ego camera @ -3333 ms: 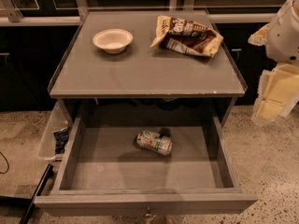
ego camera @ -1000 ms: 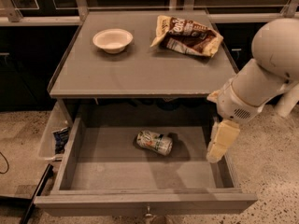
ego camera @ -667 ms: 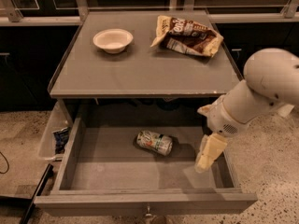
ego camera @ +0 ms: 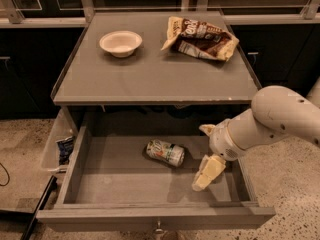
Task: Pick 7up can from top drawer and place on counter
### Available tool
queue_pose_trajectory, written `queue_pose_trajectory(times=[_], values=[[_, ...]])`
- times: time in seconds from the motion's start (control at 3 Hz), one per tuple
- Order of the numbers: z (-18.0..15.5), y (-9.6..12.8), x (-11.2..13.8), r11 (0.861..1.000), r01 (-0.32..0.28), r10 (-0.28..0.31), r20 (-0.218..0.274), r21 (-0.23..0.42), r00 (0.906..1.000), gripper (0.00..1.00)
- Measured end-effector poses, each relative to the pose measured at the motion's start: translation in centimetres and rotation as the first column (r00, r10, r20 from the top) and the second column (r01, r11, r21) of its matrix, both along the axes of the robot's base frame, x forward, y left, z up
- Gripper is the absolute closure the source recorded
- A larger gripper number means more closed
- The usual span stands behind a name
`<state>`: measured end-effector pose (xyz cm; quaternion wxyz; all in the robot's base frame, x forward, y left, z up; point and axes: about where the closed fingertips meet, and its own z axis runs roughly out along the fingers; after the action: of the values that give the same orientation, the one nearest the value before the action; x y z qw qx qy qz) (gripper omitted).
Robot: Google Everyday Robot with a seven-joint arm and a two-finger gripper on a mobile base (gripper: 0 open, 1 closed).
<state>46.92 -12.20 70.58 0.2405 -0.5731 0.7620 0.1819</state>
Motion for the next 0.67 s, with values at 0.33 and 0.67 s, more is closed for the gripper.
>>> queue_pose_trajectory(times=[0.33,0.67], values=[[0.0,0.0,0.0,1.0,0.0,0.0,0.0,0.0,1.0,0.0],[-1.4,0.9,1.1,0.999,0.011,-0.012,0.024,0.04,0.9997,0.0]])
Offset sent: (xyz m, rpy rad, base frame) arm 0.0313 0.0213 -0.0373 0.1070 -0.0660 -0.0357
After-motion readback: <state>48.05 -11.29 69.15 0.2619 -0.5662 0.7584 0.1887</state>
